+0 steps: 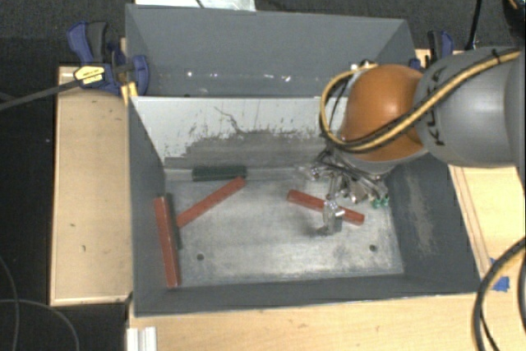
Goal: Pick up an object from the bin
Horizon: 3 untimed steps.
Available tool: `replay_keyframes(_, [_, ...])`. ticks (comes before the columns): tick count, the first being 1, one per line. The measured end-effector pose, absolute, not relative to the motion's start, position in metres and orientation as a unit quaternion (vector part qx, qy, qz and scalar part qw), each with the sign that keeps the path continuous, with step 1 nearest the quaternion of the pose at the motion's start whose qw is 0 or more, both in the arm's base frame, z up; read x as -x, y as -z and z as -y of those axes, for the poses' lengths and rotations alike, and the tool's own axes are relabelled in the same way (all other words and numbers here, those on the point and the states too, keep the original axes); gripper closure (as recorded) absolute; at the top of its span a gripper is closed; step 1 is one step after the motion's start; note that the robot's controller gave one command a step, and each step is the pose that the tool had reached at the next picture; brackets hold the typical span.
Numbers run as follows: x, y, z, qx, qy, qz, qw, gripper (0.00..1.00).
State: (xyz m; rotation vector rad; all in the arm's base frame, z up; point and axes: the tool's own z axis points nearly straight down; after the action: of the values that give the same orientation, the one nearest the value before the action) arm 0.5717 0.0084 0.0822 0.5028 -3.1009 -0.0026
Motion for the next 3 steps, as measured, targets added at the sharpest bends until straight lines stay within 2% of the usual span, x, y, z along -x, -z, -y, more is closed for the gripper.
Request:
replay_keyframes(1, [-0.572, -0.082, -0.008, -0.159, 0.001, 0.987, 0.000, 1.00])
replay_keyframes(2, [-0.572, -0.082, -0.008, -0.158, 0.001, 0.987, 0.000, 0.00])
replay_keyframes(3, [-0.578, -0.070, -0.017, -0.203, 0.000, 0.979, -0.002, 0.00])
